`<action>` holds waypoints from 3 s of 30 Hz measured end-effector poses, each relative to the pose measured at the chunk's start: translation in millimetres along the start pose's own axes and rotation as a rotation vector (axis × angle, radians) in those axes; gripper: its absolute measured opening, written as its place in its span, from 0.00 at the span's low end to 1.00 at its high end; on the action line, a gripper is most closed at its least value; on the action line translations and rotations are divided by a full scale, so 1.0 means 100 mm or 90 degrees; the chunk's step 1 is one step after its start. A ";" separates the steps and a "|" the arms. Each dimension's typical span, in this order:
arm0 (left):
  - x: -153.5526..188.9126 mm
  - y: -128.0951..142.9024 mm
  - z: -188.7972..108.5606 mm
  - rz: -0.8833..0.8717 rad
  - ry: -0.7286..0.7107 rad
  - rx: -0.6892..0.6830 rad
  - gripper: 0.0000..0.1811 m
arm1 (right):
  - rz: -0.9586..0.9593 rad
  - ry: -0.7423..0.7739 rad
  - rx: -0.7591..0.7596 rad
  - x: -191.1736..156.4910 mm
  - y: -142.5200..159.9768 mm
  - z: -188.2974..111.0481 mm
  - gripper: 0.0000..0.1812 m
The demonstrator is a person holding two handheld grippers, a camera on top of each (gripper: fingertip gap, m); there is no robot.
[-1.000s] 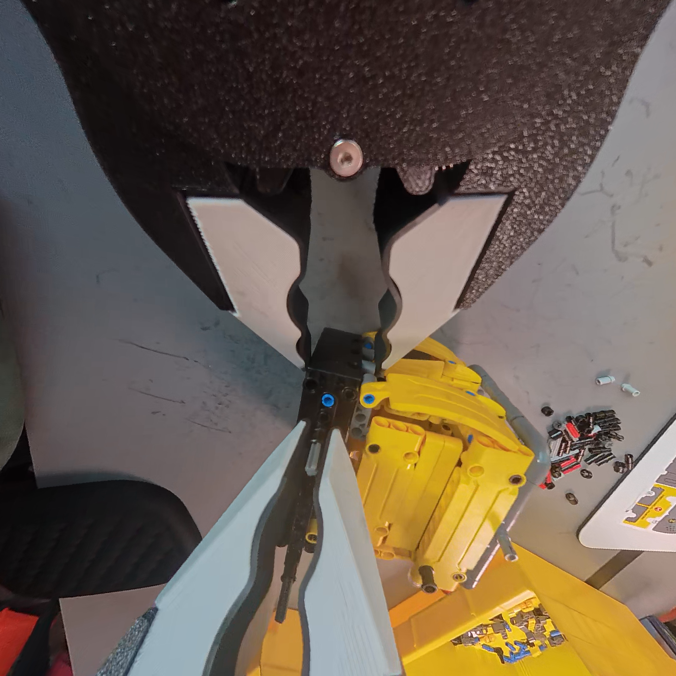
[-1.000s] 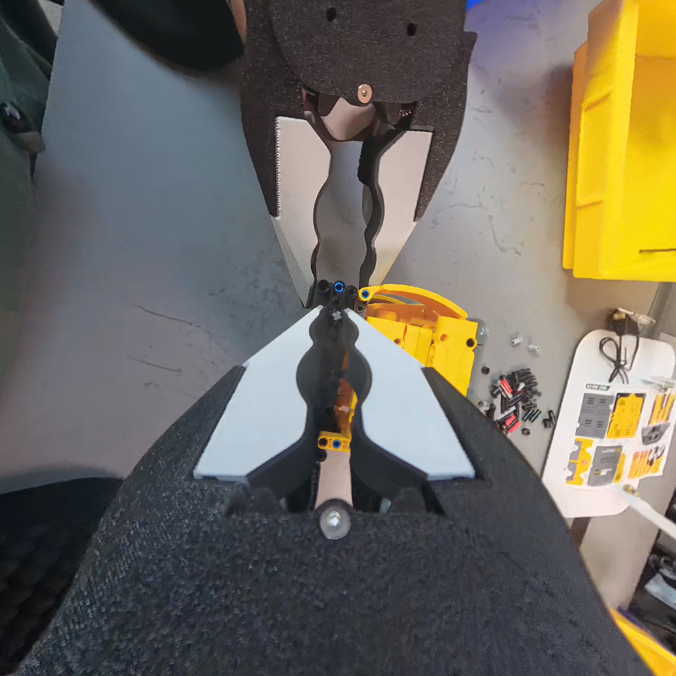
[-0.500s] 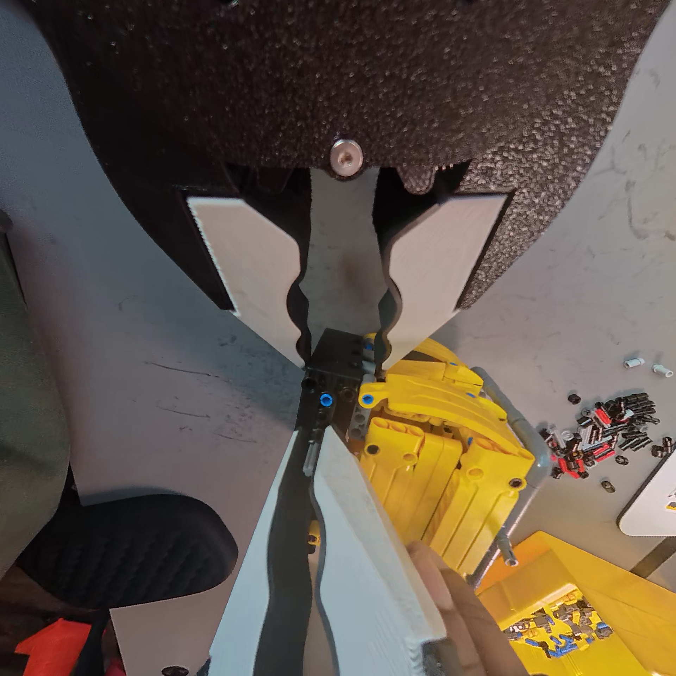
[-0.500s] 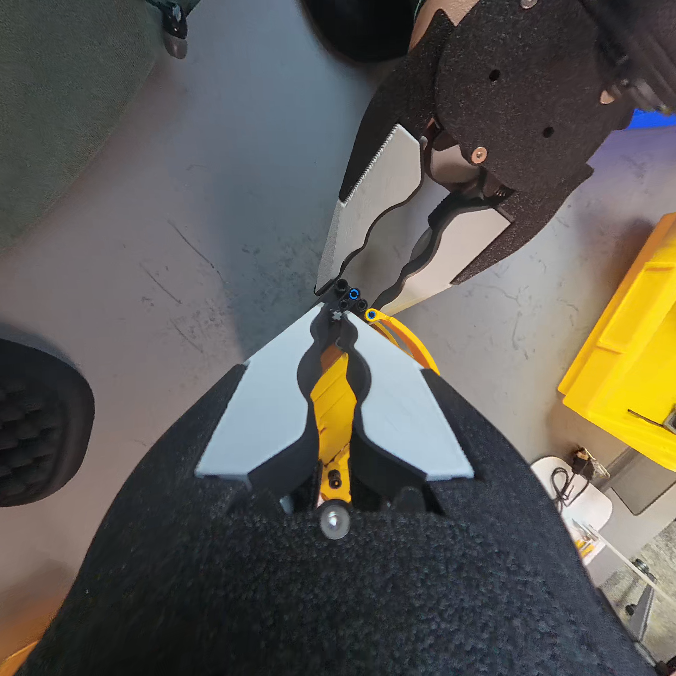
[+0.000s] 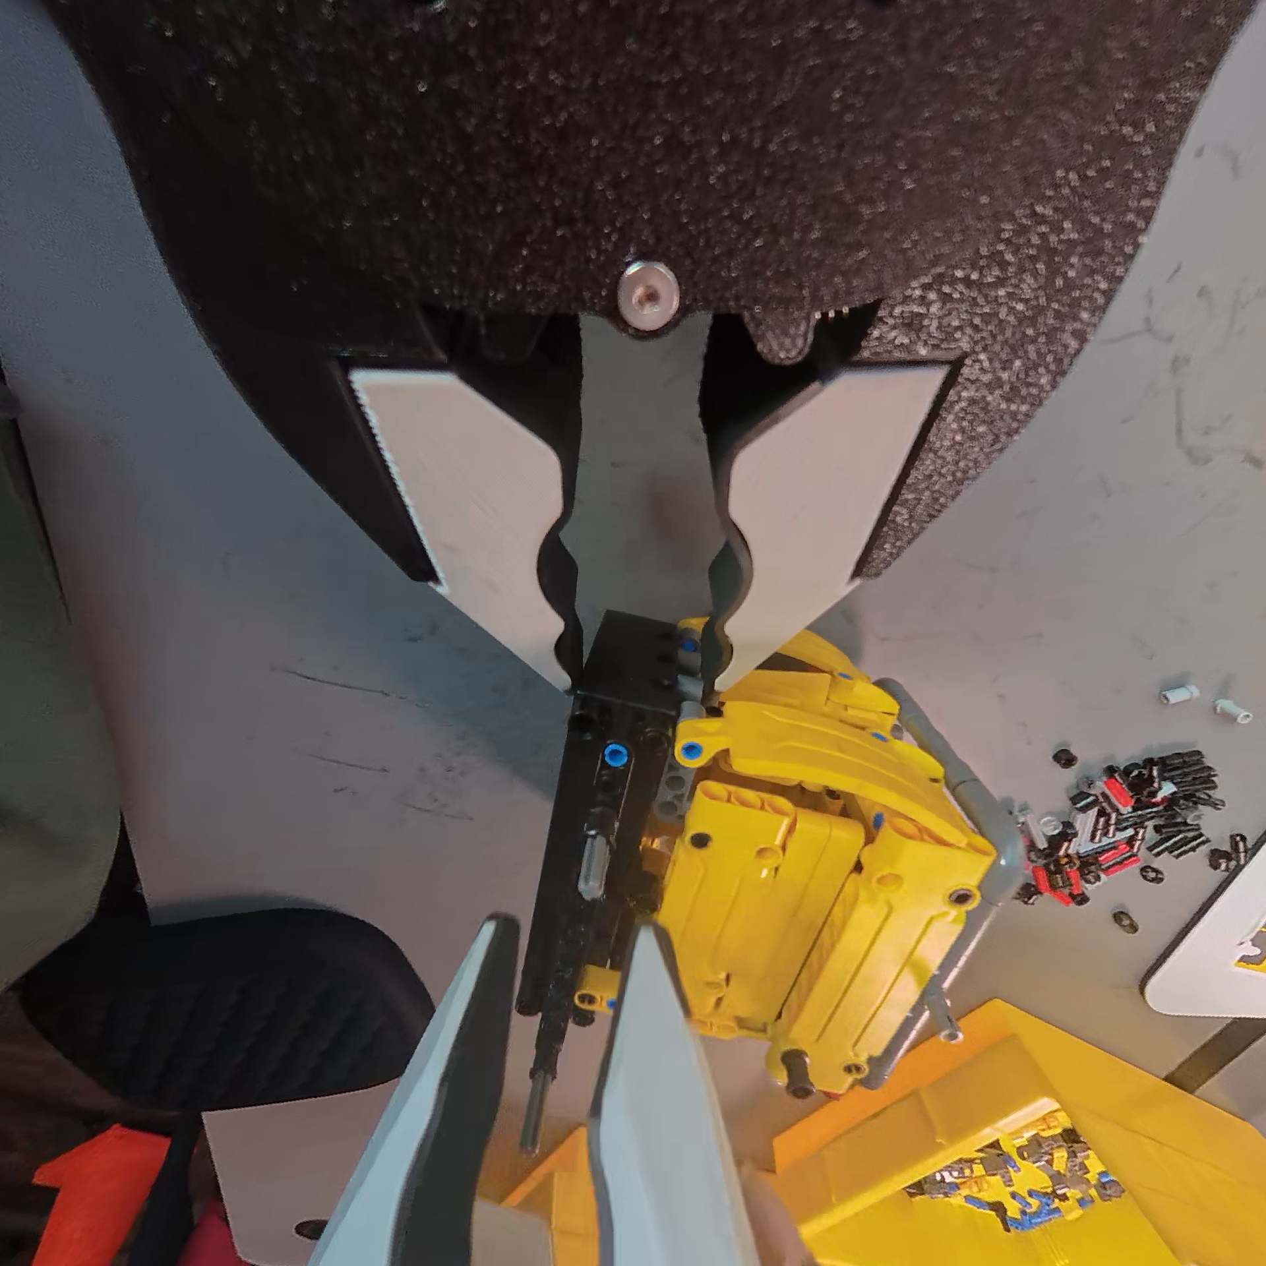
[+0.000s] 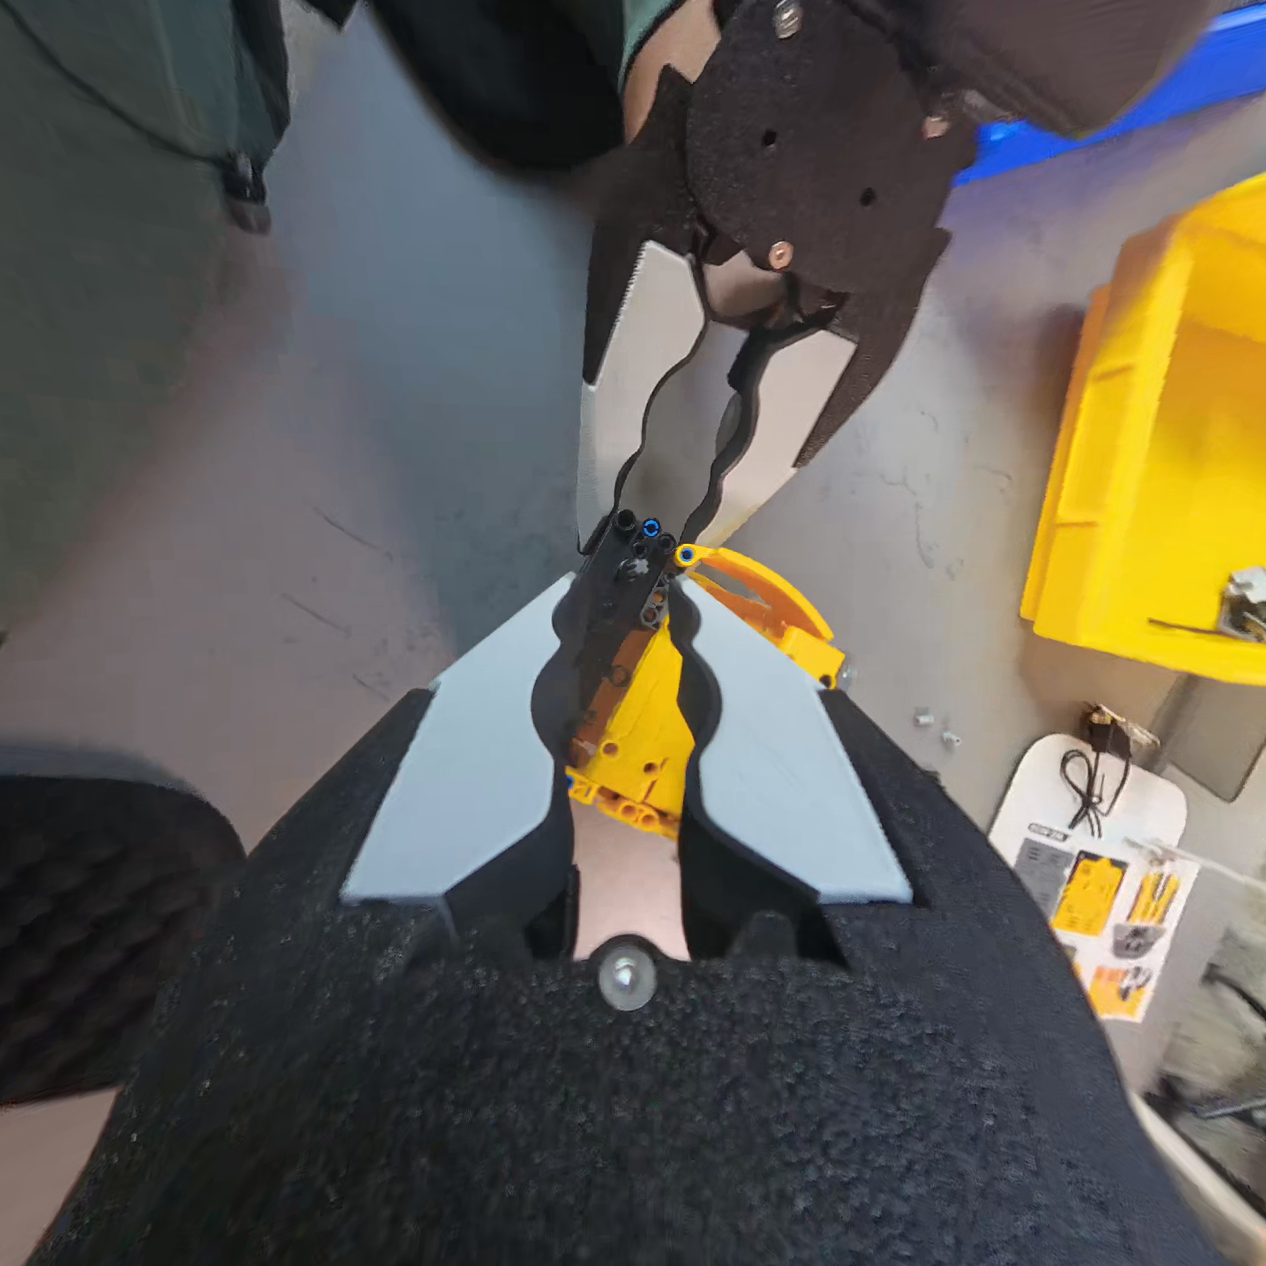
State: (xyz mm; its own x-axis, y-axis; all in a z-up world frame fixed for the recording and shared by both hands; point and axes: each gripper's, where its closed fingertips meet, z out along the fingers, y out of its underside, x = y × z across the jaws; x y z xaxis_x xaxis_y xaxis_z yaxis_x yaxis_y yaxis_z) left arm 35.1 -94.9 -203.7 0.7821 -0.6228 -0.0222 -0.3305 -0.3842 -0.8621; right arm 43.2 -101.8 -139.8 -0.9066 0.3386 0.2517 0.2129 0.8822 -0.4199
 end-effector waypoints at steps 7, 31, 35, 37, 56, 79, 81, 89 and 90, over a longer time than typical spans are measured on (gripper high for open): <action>-0.16 0.02 -0.02 -0.025 -0.053 0.000 0.18 | 0.251 0.241 0.239 0.17 0.23 -0.57 0.19; -0.47 0.05 -0.02 0.342 -0.307 -0.078 0.20 | 0.095 0.442 0.262 -0.06 0.85 0.07 0.14; -0.56 0.04 -0.04 0.435 -0.386 -0.120 0.19 | -0.017 0.500 0.173 -0.11 0.87 0.14 0.14; -0.56 0.03 -0.04 0.445 -0.395 -0.122 0.19 | -0.030 0.507 0.161 -0.12 0.86 0.14 0.14; -0.56 0.15 0.01 0.443 -0.375 -0.164 0.17 | -0.050 0.548 0.110 -0.11 0.92 0.16 0.14; -0.40 -0.16 -0.17 0.114 -0.210 0.076 0.15 | 0.172 0.498 0.294 -0.05 0.87 -0.06 0.16; -0.38 -0.21 -0.21 0.105 -0.202 0.097 0.17 | 0.174 0.489 0.311 -0.07 0.86 -0.09 0.16; -0.74 -0.76 -0.87 -0.002 -0.295 0.307 0.27 | 0.323 0.681 0.479 0.28 1.14 -1.25 0.23; -0.85 -0.78 -0.90 0.000 -0.325 0.297 0.27 | 0.350 0.728 0.460 0.40 1.27 -1.38 0.20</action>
State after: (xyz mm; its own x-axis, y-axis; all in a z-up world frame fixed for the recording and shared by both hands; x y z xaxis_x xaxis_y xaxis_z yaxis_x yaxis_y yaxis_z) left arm -53.2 -73.5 -88.6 0.9708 -0.1797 -0.1591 -0.1580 0.0204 -0.9872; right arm 84.2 69.1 -63.0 0.0783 0.9459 0.3150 -0.1085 0.3222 -0.9404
